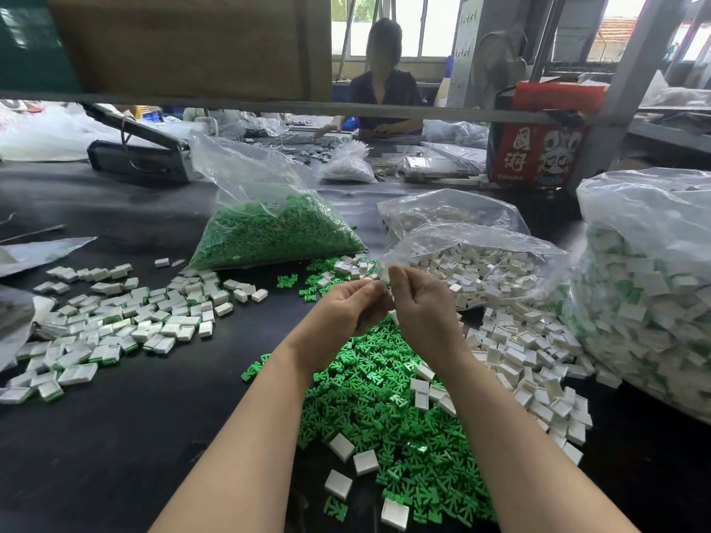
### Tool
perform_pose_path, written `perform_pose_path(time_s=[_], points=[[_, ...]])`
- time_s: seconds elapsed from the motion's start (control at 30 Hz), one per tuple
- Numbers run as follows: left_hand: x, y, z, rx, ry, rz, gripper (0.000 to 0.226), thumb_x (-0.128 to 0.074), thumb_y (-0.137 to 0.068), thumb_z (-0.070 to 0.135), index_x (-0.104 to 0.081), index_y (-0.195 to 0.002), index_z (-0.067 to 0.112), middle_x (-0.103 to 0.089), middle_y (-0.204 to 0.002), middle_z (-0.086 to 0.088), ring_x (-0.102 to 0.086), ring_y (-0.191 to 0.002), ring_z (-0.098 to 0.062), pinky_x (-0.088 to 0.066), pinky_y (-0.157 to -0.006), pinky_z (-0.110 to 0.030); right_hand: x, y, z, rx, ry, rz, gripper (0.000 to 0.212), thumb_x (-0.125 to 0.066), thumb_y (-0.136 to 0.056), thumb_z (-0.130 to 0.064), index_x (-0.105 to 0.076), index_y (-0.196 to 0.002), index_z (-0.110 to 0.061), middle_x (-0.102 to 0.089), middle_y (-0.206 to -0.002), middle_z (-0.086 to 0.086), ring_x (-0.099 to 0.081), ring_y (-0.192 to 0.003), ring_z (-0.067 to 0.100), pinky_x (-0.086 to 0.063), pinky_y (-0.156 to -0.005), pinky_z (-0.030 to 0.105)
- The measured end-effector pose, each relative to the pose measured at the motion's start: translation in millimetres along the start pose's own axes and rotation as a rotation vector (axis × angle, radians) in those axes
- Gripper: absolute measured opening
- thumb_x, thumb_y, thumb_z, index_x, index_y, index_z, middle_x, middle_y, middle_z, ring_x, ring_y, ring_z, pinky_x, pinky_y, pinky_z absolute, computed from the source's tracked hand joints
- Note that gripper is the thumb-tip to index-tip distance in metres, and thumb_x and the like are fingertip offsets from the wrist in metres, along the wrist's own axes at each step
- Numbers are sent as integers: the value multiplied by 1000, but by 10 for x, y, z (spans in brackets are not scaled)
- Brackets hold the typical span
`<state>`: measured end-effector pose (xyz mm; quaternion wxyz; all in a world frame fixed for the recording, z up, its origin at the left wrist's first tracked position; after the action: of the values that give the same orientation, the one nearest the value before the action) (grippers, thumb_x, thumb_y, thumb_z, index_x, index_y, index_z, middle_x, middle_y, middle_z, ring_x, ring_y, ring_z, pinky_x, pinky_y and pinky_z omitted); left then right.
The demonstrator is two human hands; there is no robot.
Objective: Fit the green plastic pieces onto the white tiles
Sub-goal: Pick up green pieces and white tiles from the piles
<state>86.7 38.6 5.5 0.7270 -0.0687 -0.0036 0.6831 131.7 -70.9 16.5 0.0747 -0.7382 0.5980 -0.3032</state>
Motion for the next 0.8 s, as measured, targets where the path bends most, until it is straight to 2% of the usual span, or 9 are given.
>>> perform_pose_path(time_s=[0.07, 0.17, 0.3, 0.43, 0.6, 0.7, 0.8], points=[[-15, -20, -22, 0, -11, 17, 32, -42, -104, 21, -63, -80, 21, -63, -69, 13, -53, -59, 5, -41, -55, -9, -12, 6, 30, -30, -22, 23, 42, -46, -103, -28, -53, -64, -14, -51, -57, -4, -44, -52, 12, -36, -51, 29], [-35, -33, -46, 1, -13, 27, 30, -40, -105, 20, -60, -82, 16, -61, -65, 14, -53, -57, 5, -42, -55, -8, -22, 13, 44, -48, 7, 32, 44, -44, -103, -29, -49, -61, -18, -49, -55, -4, -43, -50, 11, -34, -51, 29], [-58, -26, -52, 1, -7, 21, 29, -39, -105, 17, -59, -85, 12, -61, -63, 14, -53, -55, 5, -42, -54, -7, -14, 20, 42, -57, 17, 34, 45, -43, -104, -30, -53, -64, -10, -57, -59, 6, -52, -54, 21, -42, -55, 34], [-29, -29, -76, 15, 7, 27, 27, -41, -104, 17, -62, -90, 11, -67, -73, 9, -61, -69, 2, -48, -62, -10, -35, 37, 42, -73, -12, 16, 47, -43, -103, -31, -57, -71, -1, -64, -67, 16, -61, -62, 30, -49, -60, 42], [-75, -16, -59, 6, 37, 17, 30, -37, -105, 13, -61, -88, 12, -68, -66, 13, -62, -62, 6, -46, -57, -7, -44, 45, 67, -82, 3, 25, 43, -43, -103, -31, -53, -66, -14, -57, -59, 0, -53, -55, 16, -46, -56, 35], [-94, -9, -57, -8, -15, 4, 31, -35, -106, 14, -59, -86, 13, -63, -59, 16, -57, -54, 7, -42, -53, -5, -49, 62, 102, -82, 24, 33, 42, -43, -103, -31, -55, -66, -17, -60, -59, -1, -56, -54, 13, -44, -53, 26], [-82, -18, -63, -10, -29, 2, 32, -35, -106, 14, -58, -84, 14, -62, -58, 16, -56, -53, 7, -42, -53, -5, -57, 65, 116, -82, 48, 8, 42, -43, -104, -32, -59, -70, -12, -63, -62, 1, -60, -59, 18, -47, -58, 31]])
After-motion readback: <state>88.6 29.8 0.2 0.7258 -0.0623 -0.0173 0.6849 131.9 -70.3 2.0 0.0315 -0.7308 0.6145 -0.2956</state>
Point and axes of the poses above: each hand's wrist, its own y-axis away from the middle knuckle, its own x-axis out of the back of the hand, z = x × y, the point moved 5 cm from there along -y, towards the middle knuckle
